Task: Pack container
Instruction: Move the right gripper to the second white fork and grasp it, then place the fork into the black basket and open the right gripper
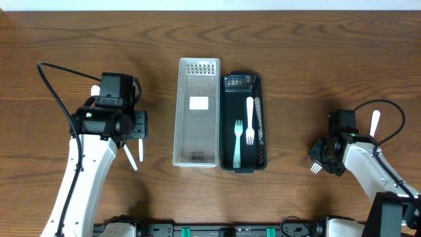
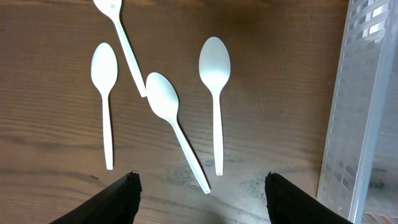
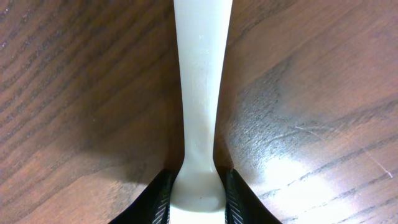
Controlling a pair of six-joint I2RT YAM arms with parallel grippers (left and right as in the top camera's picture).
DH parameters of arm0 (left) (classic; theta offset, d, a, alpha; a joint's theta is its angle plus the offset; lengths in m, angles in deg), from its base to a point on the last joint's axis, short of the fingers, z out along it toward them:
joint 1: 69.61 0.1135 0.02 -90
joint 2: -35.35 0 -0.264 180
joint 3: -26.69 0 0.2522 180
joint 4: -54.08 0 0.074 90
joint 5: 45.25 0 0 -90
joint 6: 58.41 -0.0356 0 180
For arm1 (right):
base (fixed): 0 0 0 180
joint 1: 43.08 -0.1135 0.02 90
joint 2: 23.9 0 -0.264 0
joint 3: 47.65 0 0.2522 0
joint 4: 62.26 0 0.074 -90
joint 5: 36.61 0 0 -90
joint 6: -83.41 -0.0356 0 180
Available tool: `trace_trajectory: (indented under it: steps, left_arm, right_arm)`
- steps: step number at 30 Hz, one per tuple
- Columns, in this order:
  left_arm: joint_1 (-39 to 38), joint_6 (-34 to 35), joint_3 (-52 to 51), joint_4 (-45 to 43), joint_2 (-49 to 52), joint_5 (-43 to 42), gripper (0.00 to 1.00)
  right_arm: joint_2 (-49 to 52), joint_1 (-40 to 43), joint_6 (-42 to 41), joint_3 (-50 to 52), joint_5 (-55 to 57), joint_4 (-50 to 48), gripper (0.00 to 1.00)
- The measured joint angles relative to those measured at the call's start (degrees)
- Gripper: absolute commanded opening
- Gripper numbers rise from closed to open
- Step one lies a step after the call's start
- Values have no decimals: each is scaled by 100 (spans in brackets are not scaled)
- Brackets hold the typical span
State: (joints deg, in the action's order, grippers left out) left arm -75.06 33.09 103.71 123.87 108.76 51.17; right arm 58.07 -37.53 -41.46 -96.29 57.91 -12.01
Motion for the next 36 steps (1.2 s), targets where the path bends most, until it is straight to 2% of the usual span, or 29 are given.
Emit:
trace_trajectory:
  steps: [10,14,17,23,28,36]
  left_arm:
    - [0,0,0,33,0,0,66]
    - [0,2,0,42,0,0,66]
    - [0,0,0,39,0,0,66]
    - [0,0,0,39,0,0,66]
    - [-2,0,0,35,0,2,66]
    - [0,0,0,31,0,0,66]
  right_arm:
    - [4,0,-2,-24,28,-11,10]
    - [122,-11,52,-249,35,433,11]
    - [166,-142,219,-822,35,933,12]
    - [168,-1093,610,-2796,-22,1733,12]
    - [164,-2337,778,-4218,-68,1963,12]
    - [455,-3410,588,-4446,-122,1908,13]
